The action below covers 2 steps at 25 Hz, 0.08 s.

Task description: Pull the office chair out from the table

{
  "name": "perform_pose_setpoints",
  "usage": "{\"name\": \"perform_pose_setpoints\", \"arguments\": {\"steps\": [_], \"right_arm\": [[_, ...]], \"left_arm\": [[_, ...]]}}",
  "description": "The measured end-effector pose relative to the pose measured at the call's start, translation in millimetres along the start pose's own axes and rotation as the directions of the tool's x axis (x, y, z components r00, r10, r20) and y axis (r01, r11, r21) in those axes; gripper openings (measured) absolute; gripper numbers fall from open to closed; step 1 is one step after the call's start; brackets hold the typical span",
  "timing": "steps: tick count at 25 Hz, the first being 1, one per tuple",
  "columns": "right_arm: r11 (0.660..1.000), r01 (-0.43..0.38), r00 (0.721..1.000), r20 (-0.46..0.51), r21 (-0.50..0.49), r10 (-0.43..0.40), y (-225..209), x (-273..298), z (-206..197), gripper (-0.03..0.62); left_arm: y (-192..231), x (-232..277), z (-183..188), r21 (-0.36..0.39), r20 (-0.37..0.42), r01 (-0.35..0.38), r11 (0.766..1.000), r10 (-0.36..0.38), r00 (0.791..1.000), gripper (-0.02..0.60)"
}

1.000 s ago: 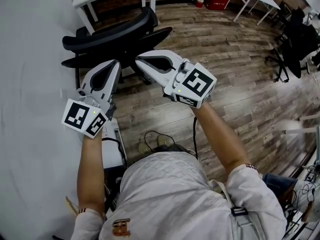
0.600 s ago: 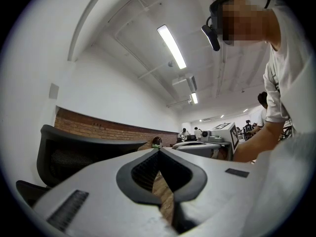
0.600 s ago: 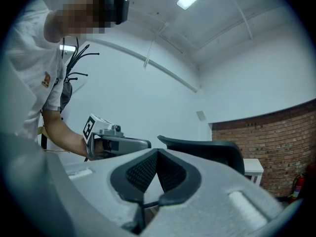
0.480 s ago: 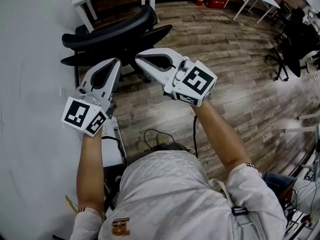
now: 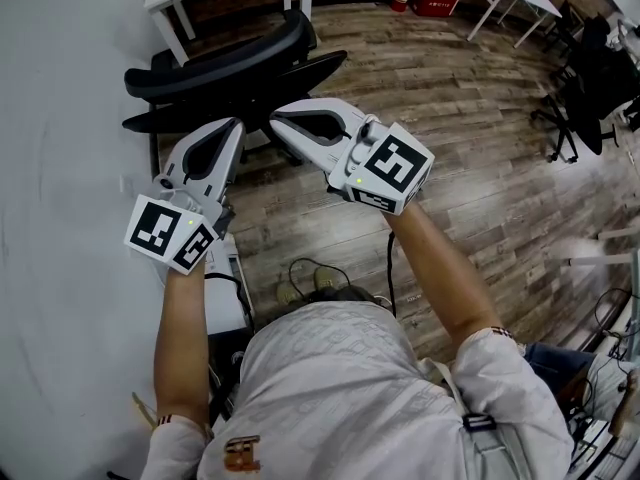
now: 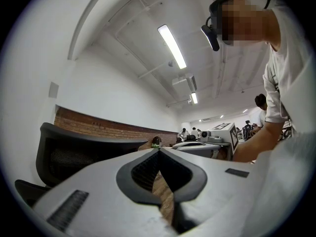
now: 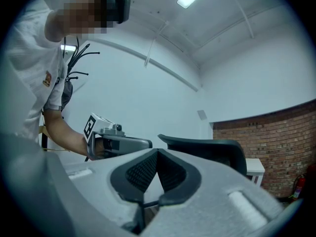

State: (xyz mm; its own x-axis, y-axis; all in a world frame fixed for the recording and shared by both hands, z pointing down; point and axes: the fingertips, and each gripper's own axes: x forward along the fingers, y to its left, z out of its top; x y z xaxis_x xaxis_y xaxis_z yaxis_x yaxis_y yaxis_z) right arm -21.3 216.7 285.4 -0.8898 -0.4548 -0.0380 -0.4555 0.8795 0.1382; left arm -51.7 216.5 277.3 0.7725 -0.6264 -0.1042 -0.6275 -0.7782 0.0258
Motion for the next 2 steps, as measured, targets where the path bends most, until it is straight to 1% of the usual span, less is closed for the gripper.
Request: {"name": "perform_pose_setpoints", "arguments": {"steps": [2], "right_arm": [[1.000, -0.001, 1.000, 0.003, -0.003, 0.001, -0.8, 1.4, 0.9, 0.000]], "left_arm": [[1.3, 0.8, 0.5, 0.001, 0.002, 0.001, 1.000, -0.001, 1.000, 0.000]]}}
